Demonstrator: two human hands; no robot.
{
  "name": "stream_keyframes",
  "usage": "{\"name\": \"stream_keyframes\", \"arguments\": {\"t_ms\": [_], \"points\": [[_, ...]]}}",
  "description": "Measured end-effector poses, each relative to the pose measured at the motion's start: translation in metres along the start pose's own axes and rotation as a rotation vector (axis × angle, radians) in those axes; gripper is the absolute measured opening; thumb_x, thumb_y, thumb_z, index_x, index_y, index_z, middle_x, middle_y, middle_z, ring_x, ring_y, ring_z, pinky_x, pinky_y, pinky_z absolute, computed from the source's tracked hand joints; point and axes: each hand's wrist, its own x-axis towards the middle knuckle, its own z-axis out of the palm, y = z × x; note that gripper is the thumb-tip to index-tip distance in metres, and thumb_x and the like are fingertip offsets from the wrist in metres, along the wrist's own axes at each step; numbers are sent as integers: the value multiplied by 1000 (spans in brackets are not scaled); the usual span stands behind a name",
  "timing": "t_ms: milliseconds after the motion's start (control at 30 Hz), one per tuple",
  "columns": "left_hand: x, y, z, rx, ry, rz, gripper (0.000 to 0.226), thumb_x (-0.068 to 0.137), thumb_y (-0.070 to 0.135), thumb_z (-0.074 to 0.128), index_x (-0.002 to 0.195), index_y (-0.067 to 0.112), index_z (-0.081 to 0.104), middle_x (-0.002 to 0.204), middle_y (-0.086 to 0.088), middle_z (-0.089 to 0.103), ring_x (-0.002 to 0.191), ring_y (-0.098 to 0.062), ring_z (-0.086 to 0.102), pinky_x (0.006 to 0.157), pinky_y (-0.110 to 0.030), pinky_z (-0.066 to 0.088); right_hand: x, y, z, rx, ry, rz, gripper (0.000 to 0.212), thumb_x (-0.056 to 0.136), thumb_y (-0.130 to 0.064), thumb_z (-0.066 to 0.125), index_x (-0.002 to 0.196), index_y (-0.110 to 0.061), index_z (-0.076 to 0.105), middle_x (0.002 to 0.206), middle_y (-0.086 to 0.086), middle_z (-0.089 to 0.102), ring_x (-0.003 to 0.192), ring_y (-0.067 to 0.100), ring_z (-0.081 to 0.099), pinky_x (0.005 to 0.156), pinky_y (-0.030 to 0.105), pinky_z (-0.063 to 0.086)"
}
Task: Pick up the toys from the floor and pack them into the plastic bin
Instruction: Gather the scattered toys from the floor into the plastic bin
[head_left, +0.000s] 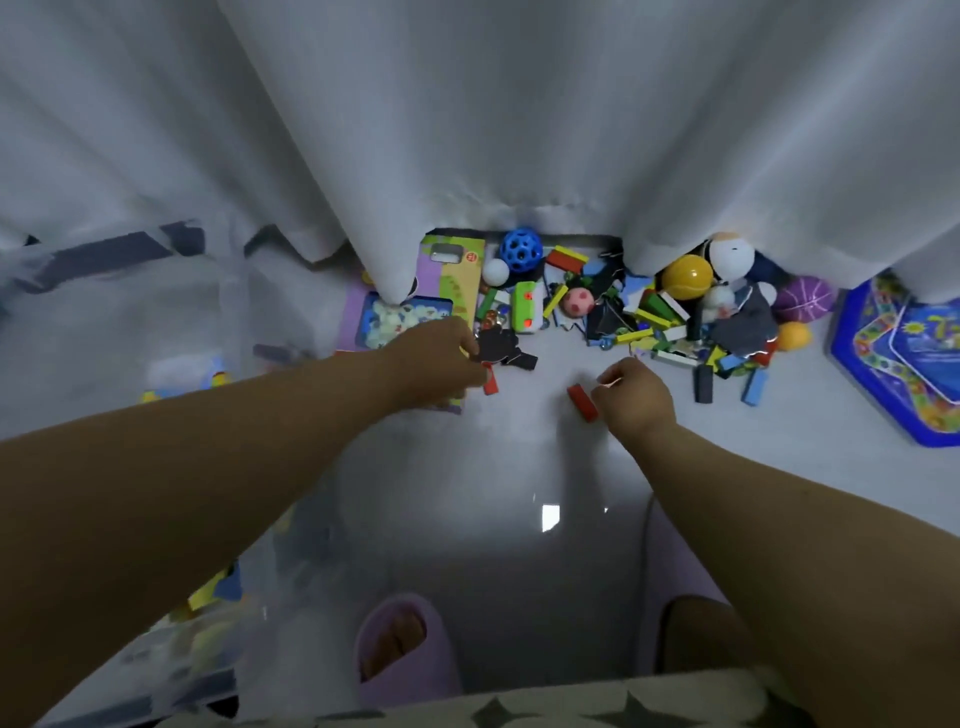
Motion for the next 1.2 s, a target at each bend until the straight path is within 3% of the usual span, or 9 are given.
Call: {"name": "stream_keyframes", "arguments": {"t_ms": [133,233,333,500,633,800,900,1033,1200], "points": [[41,-1,26,101,-91,-92,35,86,23,63,116,8,52,109,-17,63,88,-28,65,75,-36,55,20,23,4,-50,-77,110,29,86,-18,60,112,-7,55,107,15,59,91,31,57,77,36,47],[75,-7,46,255,-64,-88,76,84,36,66,145,10,29,139,-15,43,120,-29,50,95,-35,46,36,30,14,-101,-106,108,36,86,-23,62,118,-10,52,116,16,57,102,33,57,84,38,48],[99,-10,64,384,-16,-61,93,84,43,64,152,15,7,148,-19,28,130,-34,41,102,-38,39,47,33,27,-219,-122,13,51,84,-35,64,126,-13,47,124,12,53,112,32,53,89,37,44],[124,-6,92,537,32,-88,95,84,55,60,151,17,5,154,-23,6,132,-42,36,104,-45,40,55,37,47,-372,-61,-152,32,93,-33,50,118,-13,50,114,13,55,102,30,55,83,38,48],[129,-3,108,542,157,-77,73,87,44,60,144,19,20,147,-27,19,124,-45,42,98,-45,44,57,35,51,-341,-58,-189,30,92,-32,53,112,-10,54,109,11,57,100,29,57,82,37,49],[130,-15,113,444,247,-21,45,90,16,50,130,24,33,134,-23,34,101,-47,55,87,-47,49,56,27,49,-50,-9,-118,34,83,-38,64,103,-13,53,100,7,57,88,24,57,71,30,45],[129,-20,114,402,275,26,44,89,14,51,130,23,37,127,-21,39,96,-45,56,82,-43,48,60,23,46,212,-36,4,20,87,-31,60,93,-14,50,86,2,57,77,18,53,60,23,39],[125,-22,115,362,275,2,47,88,18,53,132,22,39,125,-18,40,93,-40,54,70,-32,36,63,15,45,650,-137,244,12,90,-8,42,97,-6,52,79,14,58,69,28,56,62,37,51],[117,-25,115,304,260,-14,45,86,18,55,128,20,43,118,-16,41,87,-37,54,67,-31,36,63,9,49,745,-261,340,17,90,-1,36,88,-7,52,68,15,54,56,27,54,57,33,48]]}}
